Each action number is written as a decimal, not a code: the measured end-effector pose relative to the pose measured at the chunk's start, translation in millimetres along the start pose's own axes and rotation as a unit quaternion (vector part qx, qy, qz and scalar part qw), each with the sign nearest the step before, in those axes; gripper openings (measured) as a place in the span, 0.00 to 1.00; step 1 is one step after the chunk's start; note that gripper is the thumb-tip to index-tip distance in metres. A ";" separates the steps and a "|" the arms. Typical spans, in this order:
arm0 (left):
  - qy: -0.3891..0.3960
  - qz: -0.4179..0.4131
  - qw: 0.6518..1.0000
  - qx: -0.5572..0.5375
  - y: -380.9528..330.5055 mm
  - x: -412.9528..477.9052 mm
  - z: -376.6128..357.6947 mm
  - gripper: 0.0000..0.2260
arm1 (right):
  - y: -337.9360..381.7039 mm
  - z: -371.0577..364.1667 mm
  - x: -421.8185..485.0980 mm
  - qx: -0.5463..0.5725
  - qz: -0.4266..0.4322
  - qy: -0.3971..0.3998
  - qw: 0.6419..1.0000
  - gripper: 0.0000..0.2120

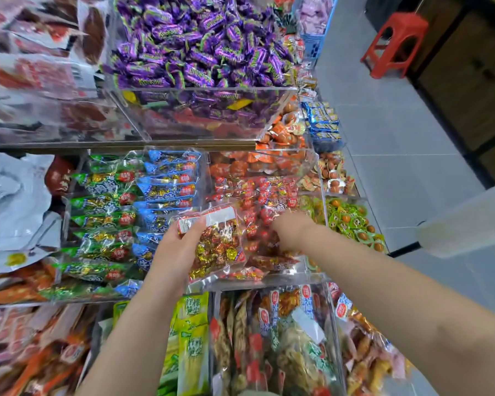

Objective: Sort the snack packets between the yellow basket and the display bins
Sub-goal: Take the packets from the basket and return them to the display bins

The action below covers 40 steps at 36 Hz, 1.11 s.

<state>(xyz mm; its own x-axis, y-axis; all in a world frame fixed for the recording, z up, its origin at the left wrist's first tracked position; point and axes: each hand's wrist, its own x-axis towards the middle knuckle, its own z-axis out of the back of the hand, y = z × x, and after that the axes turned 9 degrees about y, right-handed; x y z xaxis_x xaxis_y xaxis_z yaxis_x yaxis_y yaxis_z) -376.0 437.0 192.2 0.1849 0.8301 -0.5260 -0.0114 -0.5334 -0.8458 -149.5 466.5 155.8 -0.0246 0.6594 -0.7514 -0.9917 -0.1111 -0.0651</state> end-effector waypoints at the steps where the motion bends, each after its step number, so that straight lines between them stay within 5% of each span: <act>1: -0.001 0.004 1.000 -0.001 0.4 -0.2 1.0 0.36 | 0.5 -6.2 2.2 0.003 0.016 0.013 1.000 0.11; 4: 0.009 -0.005 1.000 -0.014 2.5 -0.9 3.1 0.29 | -3.3 -22.6 8.1 0.051 0.035 0.044 0.997 0.17; 8: 0.010 0.003 1.000 -0.018 3.0 -1.0 3.1 0.41 | -11.4 -30.9 10.8 0.124 0.015 0.048 0.991 0.22; 10: 0.011 -0.008 1.000 -0.007 4.4 0.4 3.1 0.27 | -9.1 -31.8 12.4 0.104 -0.013 0.042 0.994 0.21; 12: 0.010 -0.010 1.000 0.001 6.5 2.9 3.8 0.15 | -2.6 -31.9 12.3 0.063 -0.053 0.010 0.997 0.18; 17: 0.012 -0.007 0.999 -0.029 6.8 5.2 4.0 0.08 | 0.5 -40.5 15.2 -0.008 -0.067 -0.167 0.984 0.20; 22: 0.020 -0.017 0.999 -0.046 8.3 5.8 4.9 0.06 | 0.7 -55.2 10.1 -0.016 -0.029 -0.248 0.968 0.28; 24: 0.018 -0.023 0.998 -0.060 6.8 5.4 5.5 0.07 | 1.7 -55.4 3.4 0.051 0.005 -0.263 0.963 0.23; 27: 0.001 -0.047 0.996 -0.072 3.3 3.2 8.1 0.06 | -2.9 -56.1 -10.0 0.143 0.031 -0.093 0.985 0.10; 29: -0.021 -0.068 0.994 -0.079 -0.9 1.4 11.9 0.06 | -6.3 -60.6 -15.7 0.098 0.017 0.030 0.995 0.14; 33: -0.038 -0.104 0.988 -0.106 -14.3 -2.7 23.3 0.04 | -5.0 -56.5 -14.0 0.076 0.016 0.083 0.994 0.25; 37: -0.054 -0.128 0.984 -0.109 -22.2 -6.4 37.4 0.06 | -10.4 -43.0 -10.3 0.181 0.032 0.231 0.955 0.35; 40: -0.072 -0.128 0.982 -0.121 -22.3 -8.0 43.6 0.04 | -8.8 -44.8 -12.1 0.167 0.025 0.190 0.967 0.28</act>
<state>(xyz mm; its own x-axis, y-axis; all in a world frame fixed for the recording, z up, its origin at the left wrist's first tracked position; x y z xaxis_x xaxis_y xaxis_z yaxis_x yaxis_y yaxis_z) -420.1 449.3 211.3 0.0093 0.9472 -0.3206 0.2545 -0.3123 -0.9152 -134.8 426.2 136.1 -0.0876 0.3309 -0.9396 -0.9777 0.1521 0.1447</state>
